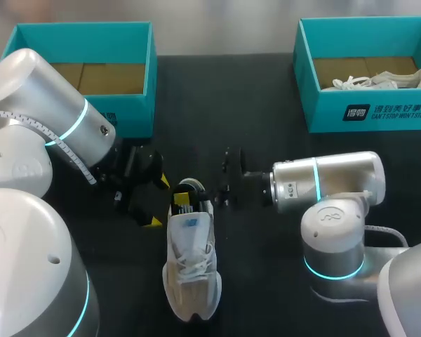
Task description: Take the shoe out of the shoebox, open the shoe tongue, remove and reinsert the insole, then place the shoe into the shoebox
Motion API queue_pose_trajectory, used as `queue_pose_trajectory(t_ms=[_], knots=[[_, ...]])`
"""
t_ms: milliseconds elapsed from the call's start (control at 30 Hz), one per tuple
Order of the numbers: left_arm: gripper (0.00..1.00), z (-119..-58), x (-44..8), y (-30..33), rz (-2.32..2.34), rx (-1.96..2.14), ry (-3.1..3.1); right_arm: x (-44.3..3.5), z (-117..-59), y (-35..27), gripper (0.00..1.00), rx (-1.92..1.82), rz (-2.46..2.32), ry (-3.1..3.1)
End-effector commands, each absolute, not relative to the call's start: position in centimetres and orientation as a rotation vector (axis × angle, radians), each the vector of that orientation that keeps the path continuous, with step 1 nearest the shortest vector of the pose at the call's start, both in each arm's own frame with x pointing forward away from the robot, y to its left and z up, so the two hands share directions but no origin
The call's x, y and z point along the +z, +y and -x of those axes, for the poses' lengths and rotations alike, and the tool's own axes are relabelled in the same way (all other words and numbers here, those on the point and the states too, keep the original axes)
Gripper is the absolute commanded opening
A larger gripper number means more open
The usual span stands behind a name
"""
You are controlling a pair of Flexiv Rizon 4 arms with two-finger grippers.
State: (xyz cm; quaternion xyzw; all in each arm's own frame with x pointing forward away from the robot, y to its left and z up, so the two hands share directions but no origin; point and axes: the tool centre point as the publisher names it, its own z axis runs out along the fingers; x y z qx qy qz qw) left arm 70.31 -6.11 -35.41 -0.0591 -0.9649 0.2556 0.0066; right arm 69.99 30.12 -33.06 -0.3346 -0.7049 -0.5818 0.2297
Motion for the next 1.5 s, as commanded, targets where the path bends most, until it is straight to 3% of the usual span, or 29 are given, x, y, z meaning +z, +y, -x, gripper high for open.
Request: queue_pose_trajectory(t_ms=[33, 633, 700, 767, 833, 1200, 1300, 1333, 1400, 1500], knots=[[1.00, -70.3, -35.5, -6.1, 0.186, 0.800, -3.018, -33.5, -69.4, 30.5, 0.00, -1.576, 0.954, -1.940], [1.00, -70.3, -35.5, -6.1, 0.186, 0.800, -3.018, -34.4, -67.6, 30.4, 0.00, -1.535, 1.023, -1.907], [1.00, -70.3, -35.5, -6.1, 0.186, 0.800, -3.018, -34.1, -67.9, 30.5, 0.40, -1.538, 1.011, -1.922], [1.00, -70.3, -35.5, -6.1, 0.186, 0.800, -3.018, -33.7, -68.2, 30.5, 0.61, -1.539, 1.000, -1.942], [1.00, -70.3, -35.5, -6.1, 0.186, 0.800, -3.018, -33.4, -68.5, 30.5, 0.69, -1.540, 0.988, -1.959], [1.00, -70.3, -35.5, -6.1, 0.186, 0.800, -3.018, -32.6, -69.4, 30.7, 0.62, -1.529, 0.967, -2.013], [1.00, -70.3, -35.5, -6.1, 0.186, 0.800, -3.018, -32.7, -69.6, 30.6, 0.45, -1.528, 0.972, -2.015], [1.00, -70.3, -35.5, -6.1, 0.186, 0.800, -3.018, -32.7, -69.6, 30.6, 0.34, -1.529, 0.974, -2.015], [1.00, -70.3, -35.5, -6.1, 0.186, 0.800, -3.018, -32.9, -69.7, 30.7, 0.00, -1.525, 0.980, -2.014], [1.00, -70.3, -35.5, -6.1, 0.186, 0.800, -3.018, -33.1, -69.7, 30.8, 0.00, -1.515, 0.984, -2.009]])
